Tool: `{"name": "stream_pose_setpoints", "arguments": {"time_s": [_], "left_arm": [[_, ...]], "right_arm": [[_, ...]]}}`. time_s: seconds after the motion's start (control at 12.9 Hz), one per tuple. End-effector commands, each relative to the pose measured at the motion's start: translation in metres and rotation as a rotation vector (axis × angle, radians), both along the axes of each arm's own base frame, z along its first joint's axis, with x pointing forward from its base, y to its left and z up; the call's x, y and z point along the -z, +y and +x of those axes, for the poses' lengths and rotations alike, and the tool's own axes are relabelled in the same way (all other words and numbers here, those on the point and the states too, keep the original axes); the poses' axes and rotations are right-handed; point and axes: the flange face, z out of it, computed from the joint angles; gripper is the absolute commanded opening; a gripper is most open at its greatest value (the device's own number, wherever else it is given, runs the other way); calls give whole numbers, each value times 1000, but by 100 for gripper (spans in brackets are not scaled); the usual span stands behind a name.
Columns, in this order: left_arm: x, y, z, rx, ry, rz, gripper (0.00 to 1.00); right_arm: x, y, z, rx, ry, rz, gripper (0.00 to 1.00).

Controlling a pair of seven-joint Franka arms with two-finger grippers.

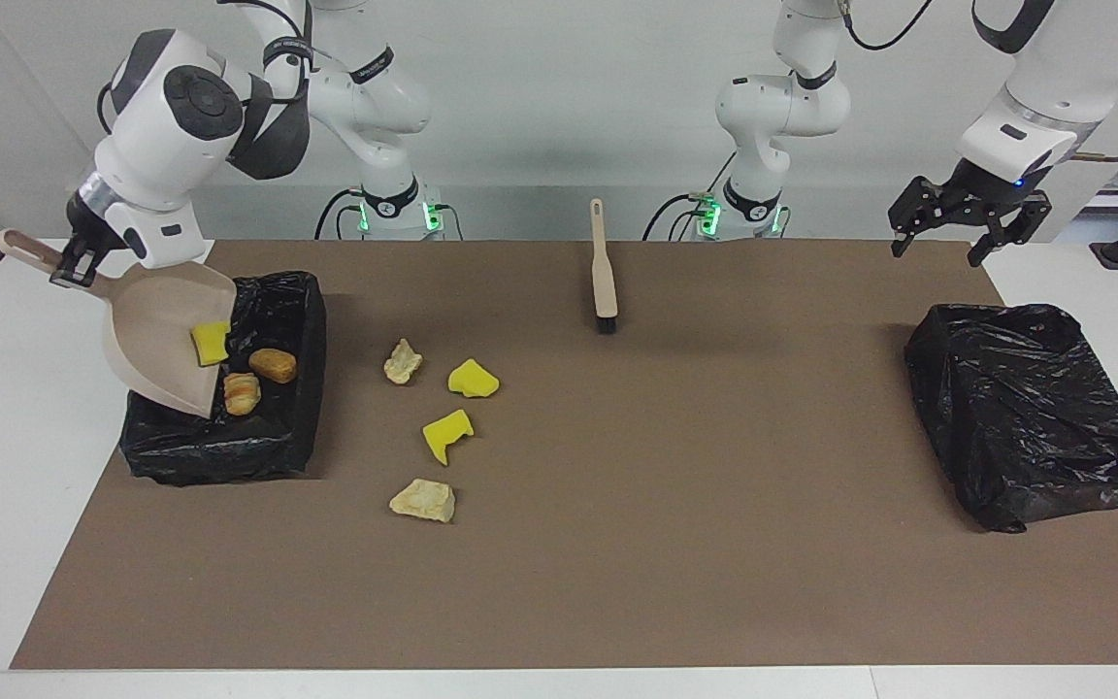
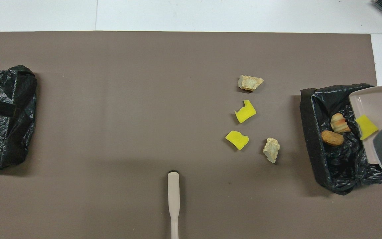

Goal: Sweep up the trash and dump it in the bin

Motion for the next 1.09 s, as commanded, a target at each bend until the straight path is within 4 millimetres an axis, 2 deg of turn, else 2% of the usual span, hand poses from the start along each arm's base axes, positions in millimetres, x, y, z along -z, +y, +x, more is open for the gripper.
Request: {"name": "stream_pose_setpoints", "arguments": {"time_s": [0.0,0.16,0.39,0.47,0.62,0.85,1.01], "left_arm": [[-6,2,-4,-2,14,-4,100],[-3,1,-5,-2,22,-4,100],[-5,1,-4,-3,13,-5,100],[-5,2,-4,-5,15,-5,100],[-5,3,-5,-5,16,-2,100],[-5,2,-5,-2,16,-2,100],[-4,2,-4,-2,17,-1,100]], "right_arm": [[-33,-2,4,-126,81,-54,0],[-20,17,3,-174,63,-94,0],[20,26,1,-129,25,-90,0],[19,27,1,-105,26,-90,0],[-6,22,1,-52,-3,-73,0],[-10,32,-5,94,-93,76,0],[2,66,-8,204,-152,193,0]]}}
